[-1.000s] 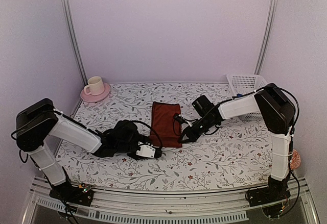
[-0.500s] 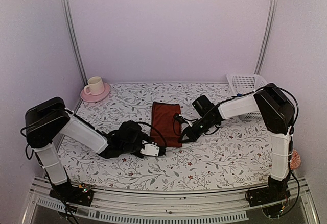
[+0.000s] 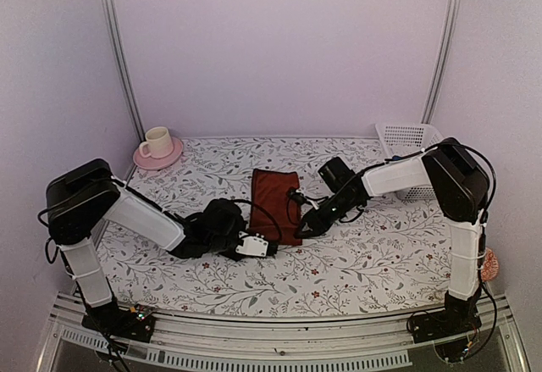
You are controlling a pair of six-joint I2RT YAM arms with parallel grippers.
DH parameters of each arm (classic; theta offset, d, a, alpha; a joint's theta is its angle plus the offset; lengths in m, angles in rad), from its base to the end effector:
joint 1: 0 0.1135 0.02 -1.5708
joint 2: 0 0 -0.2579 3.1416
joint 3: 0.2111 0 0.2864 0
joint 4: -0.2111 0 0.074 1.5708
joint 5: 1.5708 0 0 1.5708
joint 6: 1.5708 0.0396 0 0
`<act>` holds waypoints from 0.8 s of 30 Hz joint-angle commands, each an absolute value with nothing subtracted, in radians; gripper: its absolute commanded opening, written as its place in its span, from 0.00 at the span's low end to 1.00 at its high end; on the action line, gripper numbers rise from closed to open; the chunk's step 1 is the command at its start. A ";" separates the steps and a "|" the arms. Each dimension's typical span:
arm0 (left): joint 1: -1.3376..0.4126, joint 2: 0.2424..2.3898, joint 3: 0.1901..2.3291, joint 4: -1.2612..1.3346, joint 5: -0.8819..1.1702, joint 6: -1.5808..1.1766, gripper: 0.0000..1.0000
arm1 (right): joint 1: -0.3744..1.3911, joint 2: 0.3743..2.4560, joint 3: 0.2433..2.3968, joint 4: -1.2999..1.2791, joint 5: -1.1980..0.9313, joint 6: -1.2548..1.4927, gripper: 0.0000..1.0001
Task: Roll the towels
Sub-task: Roll the towel at the center of the board.
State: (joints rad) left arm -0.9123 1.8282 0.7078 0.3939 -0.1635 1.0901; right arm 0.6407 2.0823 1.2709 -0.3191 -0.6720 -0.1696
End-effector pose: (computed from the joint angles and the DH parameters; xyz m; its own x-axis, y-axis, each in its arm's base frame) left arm 0.2169 -0.2698 0.0618 0.4380 0.8636 -0.2498 0.6868 -0.1422 0.7128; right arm 0.3278 0.2752 0.0816 -0.6000 -0.6121 -0.5151 -0.7931 0.3708 0.4832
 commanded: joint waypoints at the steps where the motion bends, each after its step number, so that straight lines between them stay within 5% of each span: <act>1: -0.914 1.841 0.738 0.194 -0.092 1.032 0.00 | 0.627 2.056 1.262 -0.360 -0.564 -0.205 0.30; 12: -0.819 1.813 0.874 -0.094 0.152 0.940 0.00 | 0.627 1.843 1.097 -0.236 -0.392 -0.307 0.59; 24: -0.714 1.901 1.073 -0.407 0.413 0.911 0.00 | 0.801 1.617 0.788 0.157 -0.299 -0.663 0.70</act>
State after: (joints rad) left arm -0.7540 1.8511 1.0161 -0.2169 0.2687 0.9306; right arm 0.7498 1.6203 0.8150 0.0086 -0.3717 -0.5194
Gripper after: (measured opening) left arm 0.036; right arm 0.699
